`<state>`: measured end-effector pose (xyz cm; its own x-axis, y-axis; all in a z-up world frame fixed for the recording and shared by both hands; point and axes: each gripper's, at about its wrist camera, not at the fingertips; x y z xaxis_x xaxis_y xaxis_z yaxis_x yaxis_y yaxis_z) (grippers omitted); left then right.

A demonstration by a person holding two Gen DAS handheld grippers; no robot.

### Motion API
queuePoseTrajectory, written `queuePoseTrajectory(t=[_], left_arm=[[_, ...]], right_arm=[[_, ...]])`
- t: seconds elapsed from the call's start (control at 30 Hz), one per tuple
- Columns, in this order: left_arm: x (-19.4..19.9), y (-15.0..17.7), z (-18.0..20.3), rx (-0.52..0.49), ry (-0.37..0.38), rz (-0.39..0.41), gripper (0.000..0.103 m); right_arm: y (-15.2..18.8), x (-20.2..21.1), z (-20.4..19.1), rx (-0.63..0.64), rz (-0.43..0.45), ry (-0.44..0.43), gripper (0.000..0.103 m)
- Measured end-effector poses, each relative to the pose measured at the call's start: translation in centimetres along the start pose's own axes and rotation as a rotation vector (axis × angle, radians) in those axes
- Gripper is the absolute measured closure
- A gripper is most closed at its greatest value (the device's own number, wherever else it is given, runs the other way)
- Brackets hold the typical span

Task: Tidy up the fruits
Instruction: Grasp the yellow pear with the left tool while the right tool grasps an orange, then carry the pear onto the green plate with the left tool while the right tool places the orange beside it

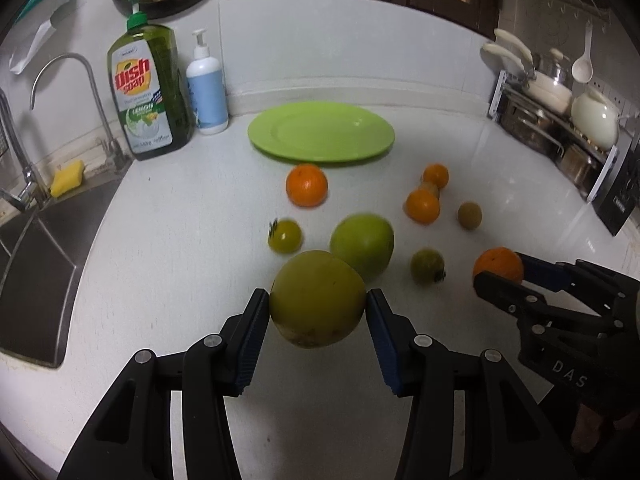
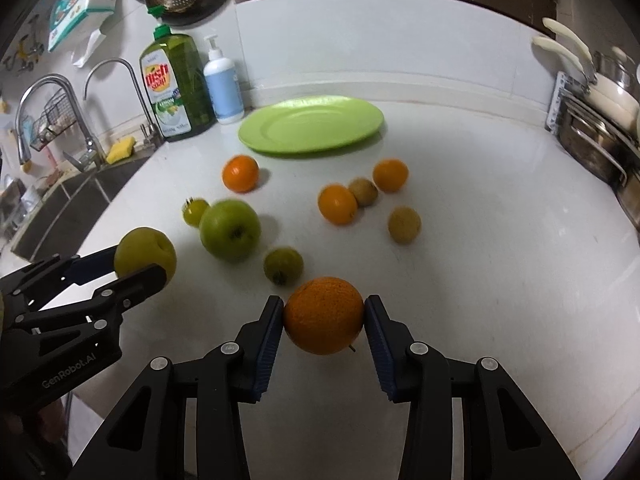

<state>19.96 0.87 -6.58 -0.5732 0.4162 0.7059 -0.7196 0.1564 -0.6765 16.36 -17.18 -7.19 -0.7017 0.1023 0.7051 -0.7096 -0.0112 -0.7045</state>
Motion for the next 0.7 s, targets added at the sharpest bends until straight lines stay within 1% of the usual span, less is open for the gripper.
queuePoseTrajectory(t=[0.17, 0.37, 0.5, 0.7], left_arm=[[0.0, -2.7, -0.2, -0.033, 0.01, 0.041, 0.054], [-0.8, -6.3, -0.9, -0.077, 0.031, 0.067, 0.054], [-2.0, -8.7, -1.8, -0.131, 0.032, 0.072, 0.054], [-4.0, -12.0, -3.7, -0.188, 0.035, 0.068, 0.054]], right_arm=[[-2.3, -0.6, 0.0, -0.007, 0.022, -0.027, 0.06], [-6.4, -2.0, 0.1, -0.02, 0.051, -0.053, 0.06], [-9.3, -3.5, -0.1, -0.022, 0.061, -0.065, 0.06], [-13.4, -6.4, -1.2, 0.005, 0.06, -0.051, 0.06]])
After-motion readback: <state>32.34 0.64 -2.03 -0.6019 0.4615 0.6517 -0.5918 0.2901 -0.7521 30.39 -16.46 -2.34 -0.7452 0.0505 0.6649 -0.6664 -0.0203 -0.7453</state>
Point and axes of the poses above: each gripper's, at about its wrist camera, not at the fingertips, and x roughly against the way its jaws point, z to its right, y to its underside, and after that the axes turned 14 degrees about y, right-handed
